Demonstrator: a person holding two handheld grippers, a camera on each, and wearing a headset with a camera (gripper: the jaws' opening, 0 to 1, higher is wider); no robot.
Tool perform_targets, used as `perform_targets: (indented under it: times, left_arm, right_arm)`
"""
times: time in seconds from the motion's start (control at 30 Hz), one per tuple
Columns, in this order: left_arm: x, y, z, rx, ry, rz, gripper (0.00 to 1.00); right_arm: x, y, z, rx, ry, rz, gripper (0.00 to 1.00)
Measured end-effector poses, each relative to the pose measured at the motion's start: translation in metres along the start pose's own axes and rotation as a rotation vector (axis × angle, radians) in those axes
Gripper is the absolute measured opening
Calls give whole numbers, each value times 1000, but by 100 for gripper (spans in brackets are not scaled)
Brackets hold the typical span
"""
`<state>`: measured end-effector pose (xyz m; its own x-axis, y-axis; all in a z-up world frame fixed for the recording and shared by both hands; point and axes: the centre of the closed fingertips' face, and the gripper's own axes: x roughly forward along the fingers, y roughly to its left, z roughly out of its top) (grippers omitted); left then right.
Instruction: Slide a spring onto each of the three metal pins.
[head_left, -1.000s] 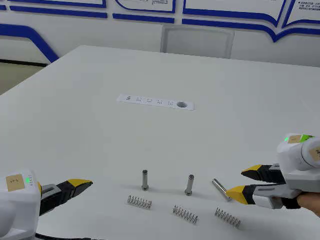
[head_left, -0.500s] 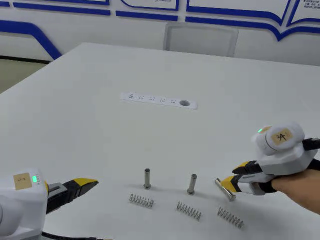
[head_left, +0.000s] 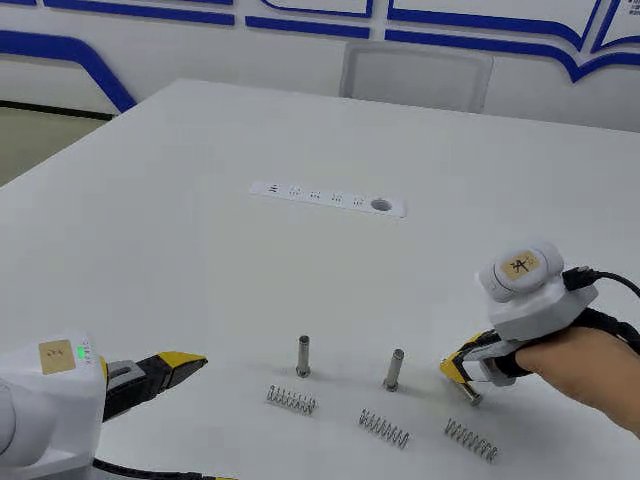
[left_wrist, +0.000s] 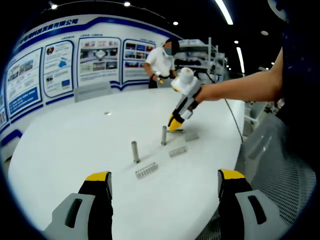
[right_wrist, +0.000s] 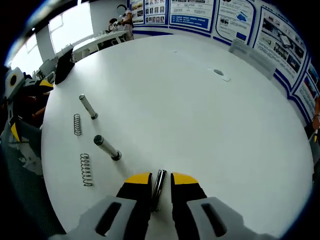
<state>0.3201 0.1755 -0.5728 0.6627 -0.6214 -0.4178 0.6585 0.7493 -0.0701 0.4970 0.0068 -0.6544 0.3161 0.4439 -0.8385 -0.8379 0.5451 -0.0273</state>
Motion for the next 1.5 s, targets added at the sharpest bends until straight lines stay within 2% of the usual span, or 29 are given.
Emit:
perform_targets:
  times: [0.13, 0.37, 0.53, 0.73, 0.83, 1.03, 1.1, 1.23, 1.33, 1.5]
  left_arm:
    - [0, 0, 1, 1, -3, -1, 89]
    - [-1, 0, 1, 3, -1, -3, 88]
    - [-1, 0, 0, 3, -1, -3, 88]
    - [-1, -1, 2, 7, -6, -5, 87]
    - [-1, -1, 4, 14, -7, -7, 87]
    - [-3, 0, 9, 25, -17, -5, 87]
    - [-4, -1, 11, 31, -18, -6, 87]
    - [-3, 0, 12, 39, -14, -8, 86]
    - [-1, -3, 13, 49, -11, -17, 86]
    - [3, -7, 16, 61, -9, -31, 86]
  right_arm:
    - [4, -3, -2, -19, 34, -13, 13]
    - [9, -4, -5, 5, 80, -19, 10]
    - [8, -3, -6, 7, 94, -13, 9]
    - [9, -2, -6, -14, 109, -35, 9]
    - [9, -3, -6, 1, 118, -37, 9]
    - [4, -5, -9, 74, 70, -40, 8]
    - [-2, 1, -5, 98, 27, -31, 8]
    - [-18, 4, -2, 85, -5, -43, 8]
    - [-31, 4, 0, 101, -46, -51, 8]
    - [-43, 8, -3, 99, -81, -66, 8]
